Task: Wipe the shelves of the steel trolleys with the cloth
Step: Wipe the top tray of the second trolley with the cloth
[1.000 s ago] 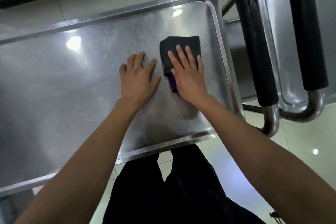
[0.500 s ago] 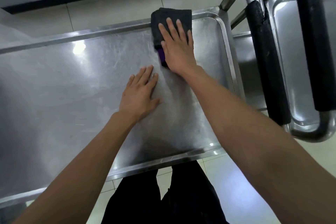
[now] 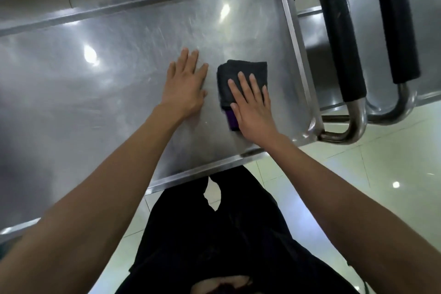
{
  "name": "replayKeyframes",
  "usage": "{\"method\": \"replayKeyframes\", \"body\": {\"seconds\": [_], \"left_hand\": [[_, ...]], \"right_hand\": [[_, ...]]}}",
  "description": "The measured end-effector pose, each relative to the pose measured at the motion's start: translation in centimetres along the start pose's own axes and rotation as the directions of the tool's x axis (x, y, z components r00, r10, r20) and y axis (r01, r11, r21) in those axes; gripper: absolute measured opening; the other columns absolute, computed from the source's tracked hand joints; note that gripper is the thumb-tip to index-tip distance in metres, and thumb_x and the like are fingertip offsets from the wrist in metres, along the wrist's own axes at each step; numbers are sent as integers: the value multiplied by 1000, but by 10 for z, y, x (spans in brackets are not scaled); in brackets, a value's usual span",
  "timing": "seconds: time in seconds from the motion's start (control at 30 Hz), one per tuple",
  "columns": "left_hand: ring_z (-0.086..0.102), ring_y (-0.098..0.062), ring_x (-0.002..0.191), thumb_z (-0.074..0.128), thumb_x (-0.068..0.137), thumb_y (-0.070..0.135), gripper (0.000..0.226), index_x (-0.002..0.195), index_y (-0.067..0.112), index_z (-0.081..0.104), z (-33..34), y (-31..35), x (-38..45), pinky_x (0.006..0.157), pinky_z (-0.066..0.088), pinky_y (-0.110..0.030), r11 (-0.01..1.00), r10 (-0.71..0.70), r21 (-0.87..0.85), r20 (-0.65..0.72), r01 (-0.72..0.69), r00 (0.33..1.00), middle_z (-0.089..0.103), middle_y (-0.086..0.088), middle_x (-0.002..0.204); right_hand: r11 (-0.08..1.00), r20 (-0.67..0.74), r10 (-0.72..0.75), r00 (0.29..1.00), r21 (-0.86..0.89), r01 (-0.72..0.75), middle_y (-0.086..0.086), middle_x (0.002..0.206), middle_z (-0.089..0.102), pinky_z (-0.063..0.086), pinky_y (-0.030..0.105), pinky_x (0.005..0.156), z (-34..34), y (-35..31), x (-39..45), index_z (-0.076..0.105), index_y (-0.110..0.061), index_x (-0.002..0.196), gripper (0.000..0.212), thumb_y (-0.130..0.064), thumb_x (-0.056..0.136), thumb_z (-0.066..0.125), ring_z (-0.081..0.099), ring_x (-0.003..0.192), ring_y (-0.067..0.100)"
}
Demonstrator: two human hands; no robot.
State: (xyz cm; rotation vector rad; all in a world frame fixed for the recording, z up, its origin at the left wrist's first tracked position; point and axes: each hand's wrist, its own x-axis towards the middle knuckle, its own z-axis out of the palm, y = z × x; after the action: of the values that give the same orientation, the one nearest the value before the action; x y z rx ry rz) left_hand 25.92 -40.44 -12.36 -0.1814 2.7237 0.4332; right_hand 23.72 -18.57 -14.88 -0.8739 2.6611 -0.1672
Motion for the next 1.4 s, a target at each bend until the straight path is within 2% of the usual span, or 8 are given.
{"method": "replayKeyframes", "body": {"seconds": [0.07,0.13,0.27,0.57,0.67,0.97,1.1,1.4], "left_hand": [[16,-35,148,57,89,16,49,137,14,47,3,14,-10,112,28,-51,998,-46,30,-59,48,997,24,-14,159],[25,-34,141,56,86,14,51,136,13,48,8,25,-19,106,32,-49,995,-98,4,-62,99,993,30,-13,154],[14,-33,150,53,94,32,64,151,15,32,16,31,-25,118,23,-51,993,-116,-13,-23,116,993,17,-13,163],[-12,-30,154,26,105,52,72,161,16,0,27,33,-35,124,4,-53,993,-118,20,72,117,990,-13,-11,167],[-11,-29,154,25,106,50,68,161,16,4,28,30,-39,124,4,-52,995,-101,-11,61,101,993,-10,-10,168],[19,-31,149,44,95,12,50,144,14,42,15,-6,-36,117,22,-53,978,-206,-64,-164,198,965,32,-10,156],[18,-30,150,42,101,28,40,139,16,47,8,-38,-35,118,19,-58,960,-279,-67,-208,271,937,34,-9,155],[10,-31,154,39,101,57,61,151,23,37,10,-55,-36,114,19,-66,972,-234,-30,-108,232,966,22,-9,164]], "right_hand": [[1000,20,10,1000,-3,-10,2,168,-1,6,52,123,5,-1,-24,6,-26,160,58,-36,107,27,-6,154,24],[1000,34,9,999,-11,-9,2,168,-1,7,53,123,9,-2,-43,6,-25,160,58,-36,107,27,-6,154,25],[999,35,-26,999,-45,28,3,168,0,8,52,123,17,5,-72,8,-24,160,57,-36,107,25,-5,154,25],[998,33,-51,998,-43,53,3,168,0,8,53,123,30,9,-111,7,-24,160,58,-37,107,26,-5,154,26],[997,32,-62,998,-50,64,4,168,-1,8,54,122,29,6,-103,6,-25,160,59,-37,107,28,-6,154,27],[996,33,-92,995,-13,93,2,168,-5,5,53,123,19,-19,-27,1,-27,160,59,-36,108,27,-10,154,25],[997,23,-76,997,7,76,2,168,-6,3,53,123,6,-36,23,0,-27,160,58,-35,107,25,-11,154,25],[1000,15,-13,1000,-27,14,1,168,-6,1,52,123,-21,-84,143,1,-27,160,58,-36,107,24,-10,154,25]]}}
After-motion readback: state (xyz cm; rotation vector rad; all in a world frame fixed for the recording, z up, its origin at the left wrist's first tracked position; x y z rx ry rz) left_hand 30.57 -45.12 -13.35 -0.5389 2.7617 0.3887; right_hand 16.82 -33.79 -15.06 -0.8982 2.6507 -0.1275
